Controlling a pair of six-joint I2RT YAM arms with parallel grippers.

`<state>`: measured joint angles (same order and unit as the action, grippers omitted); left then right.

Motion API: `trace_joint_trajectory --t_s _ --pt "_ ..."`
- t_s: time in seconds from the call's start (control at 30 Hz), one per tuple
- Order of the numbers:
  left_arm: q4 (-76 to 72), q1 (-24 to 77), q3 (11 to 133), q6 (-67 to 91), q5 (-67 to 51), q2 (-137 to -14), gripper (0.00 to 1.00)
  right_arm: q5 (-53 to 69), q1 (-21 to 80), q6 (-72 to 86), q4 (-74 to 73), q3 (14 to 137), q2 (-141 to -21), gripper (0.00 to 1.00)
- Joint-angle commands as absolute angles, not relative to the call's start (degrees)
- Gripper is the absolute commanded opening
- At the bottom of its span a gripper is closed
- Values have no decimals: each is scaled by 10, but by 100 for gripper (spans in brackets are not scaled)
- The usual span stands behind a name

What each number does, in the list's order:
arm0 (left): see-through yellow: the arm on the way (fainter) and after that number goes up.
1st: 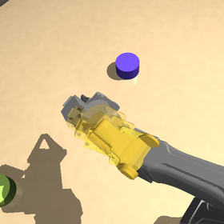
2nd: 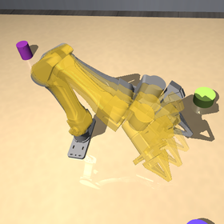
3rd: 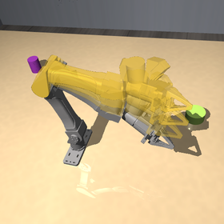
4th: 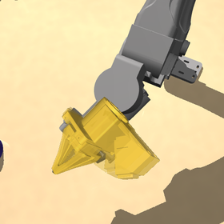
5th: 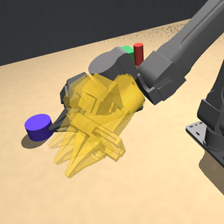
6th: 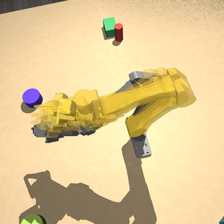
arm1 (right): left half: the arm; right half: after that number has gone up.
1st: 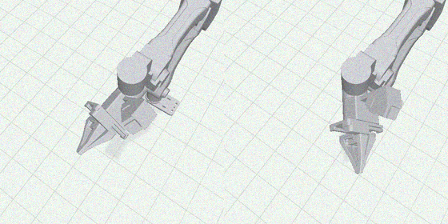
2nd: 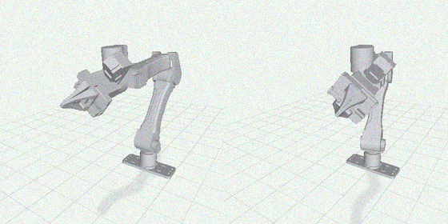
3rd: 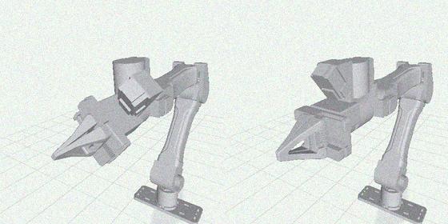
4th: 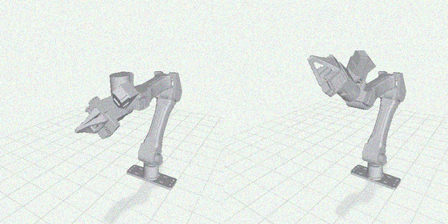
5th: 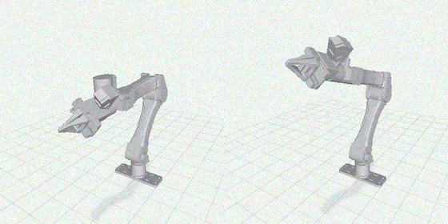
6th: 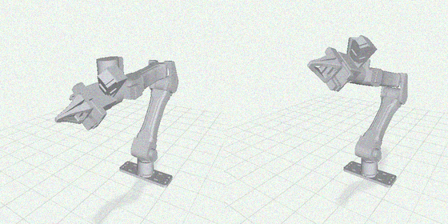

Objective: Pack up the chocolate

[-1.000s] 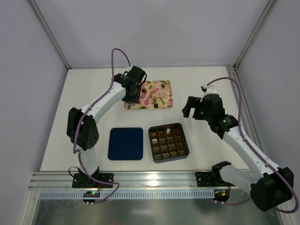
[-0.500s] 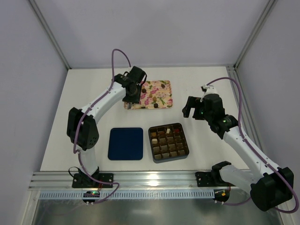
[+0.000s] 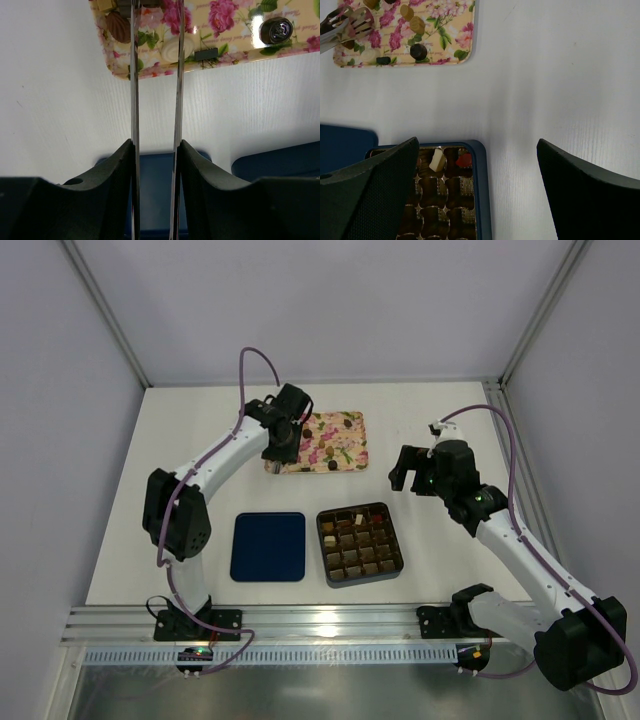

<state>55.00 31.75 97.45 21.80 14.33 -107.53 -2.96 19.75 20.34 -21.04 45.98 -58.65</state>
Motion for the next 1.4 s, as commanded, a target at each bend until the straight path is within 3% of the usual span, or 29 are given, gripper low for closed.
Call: trace_joint_trajectory --t_s 0.0,0.57,1.37 --pt "530 314 972 214 141 -1076 40 -32 196 205 -192 464 -584 100" --pt "555 315 1001 207 141 -1061 25 -35 196 204 -196 467 -581 100" --pt "600 382 948 228 91 -899 24 -47 196 205 -198 491 -599 100"
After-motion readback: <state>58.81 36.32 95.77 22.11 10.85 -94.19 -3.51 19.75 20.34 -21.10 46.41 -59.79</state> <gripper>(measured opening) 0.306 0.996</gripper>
